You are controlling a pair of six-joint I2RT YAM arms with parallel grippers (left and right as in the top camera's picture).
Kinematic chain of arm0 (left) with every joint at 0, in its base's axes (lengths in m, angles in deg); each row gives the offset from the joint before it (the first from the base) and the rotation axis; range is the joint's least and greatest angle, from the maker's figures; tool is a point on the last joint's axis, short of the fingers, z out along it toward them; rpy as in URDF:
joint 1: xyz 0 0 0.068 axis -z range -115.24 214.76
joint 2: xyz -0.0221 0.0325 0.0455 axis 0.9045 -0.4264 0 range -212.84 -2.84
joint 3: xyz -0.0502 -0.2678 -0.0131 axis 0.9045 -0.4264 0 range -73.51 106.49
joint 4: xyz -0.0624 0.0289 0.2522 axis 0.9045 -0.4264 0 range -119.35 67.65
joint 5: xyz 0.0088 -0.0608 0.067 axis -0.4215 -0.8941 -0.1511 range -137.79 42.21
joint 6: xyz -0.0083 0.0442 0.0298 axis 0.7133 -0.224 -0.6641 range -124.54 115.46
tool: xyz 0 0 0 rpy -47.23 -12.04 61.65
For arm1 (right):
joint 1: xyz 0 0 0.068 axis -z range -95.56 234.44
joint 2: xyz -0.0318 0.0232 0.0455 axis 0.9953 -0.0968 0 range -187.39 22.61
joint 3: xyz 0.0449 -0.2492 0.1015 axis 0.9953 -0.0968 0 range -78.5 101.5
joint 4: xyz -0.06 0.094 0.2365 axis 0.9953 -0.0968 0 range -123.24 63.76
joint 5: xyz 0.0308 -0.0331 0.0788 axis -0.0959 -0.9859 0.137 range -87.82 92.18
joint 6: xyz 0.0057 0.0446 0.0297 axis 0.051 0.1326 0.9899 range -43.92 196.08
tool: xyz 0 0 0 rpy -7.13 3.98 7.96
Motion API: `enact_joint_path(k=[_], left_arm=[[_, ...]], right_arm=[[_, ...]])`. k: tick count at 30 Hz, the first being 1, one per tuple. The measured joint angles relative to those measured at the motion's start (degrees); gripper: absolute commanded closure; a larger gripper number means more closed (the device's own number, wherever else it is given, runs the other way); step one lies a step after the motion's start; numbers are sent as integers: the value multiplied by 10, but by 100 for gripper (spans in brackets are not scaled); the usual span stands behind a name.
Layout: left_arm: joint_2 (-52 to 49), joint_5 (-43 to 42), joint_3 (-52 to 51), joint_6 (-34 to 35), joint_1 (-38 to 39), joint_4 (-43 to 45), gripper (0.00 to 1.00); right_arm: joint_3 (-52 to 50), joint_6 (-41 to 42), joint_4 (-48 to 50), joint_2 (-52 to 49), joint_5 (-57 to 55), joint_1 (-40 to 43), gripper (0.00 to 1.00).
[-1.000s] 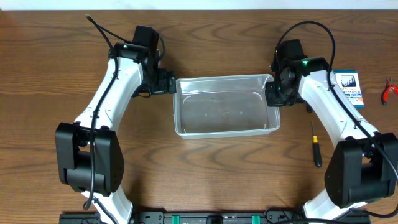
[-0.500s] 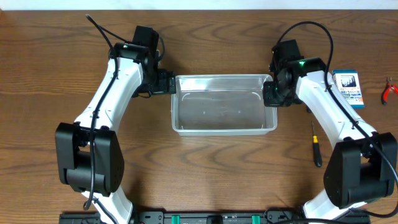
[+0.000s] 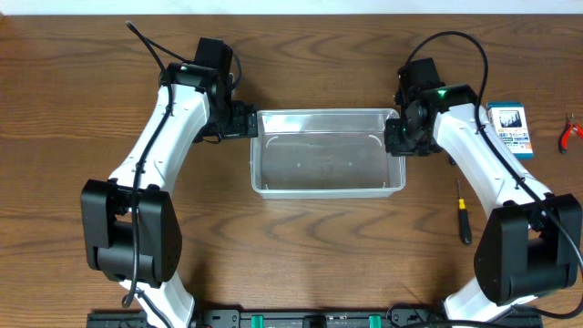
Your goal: Pack container
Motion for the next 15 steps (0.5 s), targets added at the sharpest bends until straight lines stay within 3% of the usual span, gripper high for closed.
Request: enact_joint_path(k=[15], left_arm=[[11, 0, 0, 0, 0, 0, 2]], right_arm=[[1, 5, -5, 0, 11, 0, 18]])
